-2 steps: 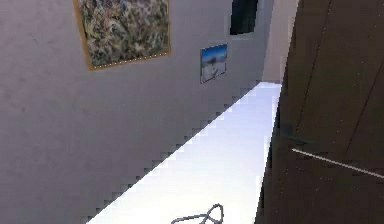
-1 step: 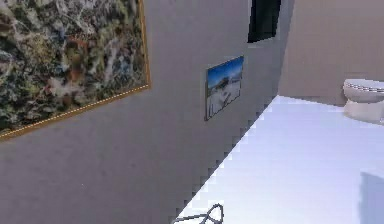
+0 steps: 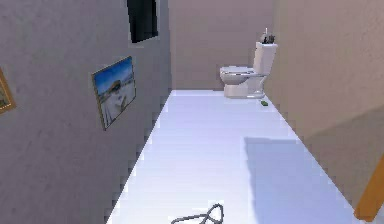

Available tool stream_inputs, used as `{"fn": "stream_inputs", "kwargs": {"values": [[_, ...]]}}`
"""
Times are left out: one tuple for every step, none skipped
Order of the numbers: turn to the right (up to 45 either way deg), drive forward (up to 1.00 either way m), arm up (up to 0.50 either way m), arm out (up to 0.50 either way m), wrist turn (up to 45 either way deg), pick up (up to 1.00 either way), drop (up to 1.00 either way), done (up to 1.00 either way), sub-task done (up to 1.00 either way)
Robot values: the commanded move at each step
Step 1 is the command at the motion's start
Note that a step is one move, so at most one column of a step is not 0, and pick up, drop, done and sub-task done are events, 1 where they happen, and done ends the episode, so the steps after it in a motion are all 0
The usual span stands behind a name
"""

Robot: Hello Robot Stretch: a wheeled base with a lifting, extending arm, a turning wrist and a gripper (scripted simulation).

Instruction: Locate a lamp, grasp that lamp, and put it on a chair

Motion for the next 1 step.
{"fn": "stream_inputs", "kwargs": {"values": [[0.0,0.40,0.00,0.00,0.0,0.00,0.00,0.00,0.00]]}}
